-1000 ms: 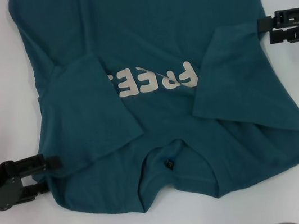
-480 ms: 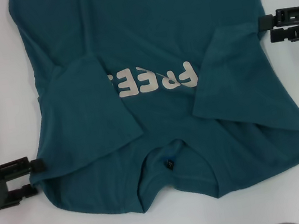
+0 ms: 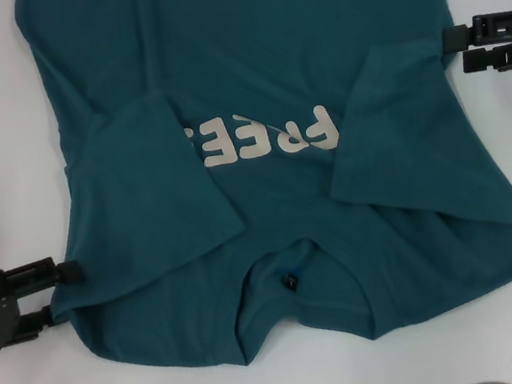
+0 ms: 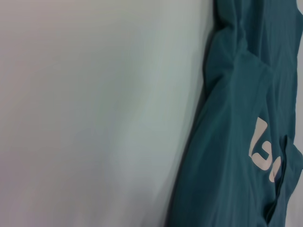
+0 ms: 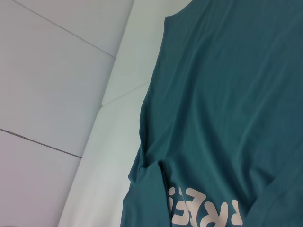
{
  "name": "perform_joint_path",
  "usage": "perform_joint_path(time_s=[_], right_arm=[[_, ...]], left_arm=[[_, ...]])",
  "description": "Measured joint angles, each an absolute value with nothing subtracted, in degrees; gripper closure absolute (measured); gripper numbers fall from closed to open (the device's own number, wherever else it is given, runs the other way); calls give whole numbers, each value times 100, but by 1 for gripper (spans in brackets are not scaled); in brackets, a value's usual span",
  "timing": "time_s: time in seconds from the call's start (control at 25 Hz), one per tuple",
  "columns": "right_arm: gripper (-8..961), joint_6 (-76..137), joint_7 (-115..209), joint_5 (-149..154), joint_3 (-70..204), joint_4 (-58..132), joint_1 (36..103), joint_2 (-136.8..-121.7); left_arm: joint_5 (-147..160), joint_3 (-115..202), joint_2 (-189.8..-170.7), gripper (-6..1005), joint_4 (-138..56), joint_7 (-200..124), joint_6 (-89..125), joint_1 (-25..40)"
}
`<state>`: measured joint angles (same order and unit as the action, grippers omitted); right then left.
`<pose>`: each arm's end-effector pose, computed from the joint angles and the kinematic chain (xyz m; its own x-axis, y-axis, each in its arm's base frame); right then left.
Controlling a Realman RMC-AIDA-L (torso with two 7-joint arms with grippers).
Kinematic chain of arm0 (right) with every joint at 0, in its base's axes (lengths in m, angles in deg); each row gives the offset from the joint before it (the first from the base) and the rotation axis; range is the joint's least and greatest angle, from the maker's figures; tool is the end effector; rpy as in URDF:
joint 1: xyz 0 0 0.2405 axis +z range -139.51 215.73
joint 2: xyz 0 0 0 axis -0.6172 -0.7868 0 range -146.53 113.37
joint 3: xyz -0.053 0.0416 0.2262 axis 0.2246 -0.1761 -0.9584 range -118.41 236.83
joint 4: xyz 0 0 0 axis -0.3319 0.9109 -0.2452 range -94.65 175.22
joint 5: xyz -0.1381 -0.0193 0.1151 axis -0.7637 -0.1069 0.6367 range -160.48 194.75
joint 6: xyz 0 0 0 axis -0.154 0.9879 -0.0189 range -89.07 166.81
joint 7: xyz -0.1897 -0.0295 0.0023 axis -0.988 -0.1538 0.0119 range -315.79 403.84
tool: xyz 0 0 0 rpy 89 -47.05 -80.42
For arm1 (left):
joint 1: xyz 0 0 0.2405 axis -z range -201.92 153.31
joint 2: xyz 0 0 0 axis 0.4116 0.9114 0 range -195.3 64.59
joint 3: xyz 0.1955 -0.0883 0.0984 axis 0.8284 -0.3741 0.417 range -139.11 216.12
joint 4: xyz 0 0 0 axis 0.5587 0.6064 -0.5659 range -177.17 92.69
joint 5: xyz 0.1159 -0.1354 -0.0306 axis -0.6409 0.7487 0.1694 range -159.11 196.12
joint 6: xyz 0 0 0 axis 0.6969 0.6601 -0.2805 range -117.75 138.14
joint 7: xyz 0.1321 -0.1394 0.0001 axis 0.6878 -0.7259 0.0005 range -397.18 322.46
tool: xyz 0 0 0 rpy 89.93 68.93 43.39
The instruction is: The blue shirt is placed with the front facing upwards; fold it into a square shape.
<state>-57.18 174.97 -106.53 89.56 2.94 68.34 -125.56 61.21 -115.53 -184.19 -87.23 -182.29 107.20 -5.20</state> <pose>0.2579 0.3167 0.0362 0.1540 -0.8915 -0.4261 -0.9515 -0.2500 0.1793 -0.3089 0.2357 -0.0147 -0.2611 0.9264 0.2714 0.9555 0.2081 0.2092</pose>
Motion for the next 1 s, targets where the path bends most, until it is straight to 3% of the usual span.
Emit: perform_joint_path(time_s=[0.76, 1.0], right_arm=[[36, -5753, 17491, -10653, 8900, 291, 6827, -12557], [36, -5755, 17484, -10653, 8891, 293, 6825, -12553]], left_arm=[[6126, -11309, -18467, 220, -8747, -18266, 10847, -460], [6165, -11336, -18471, 370, -8774, -18267, 10893, -455]])
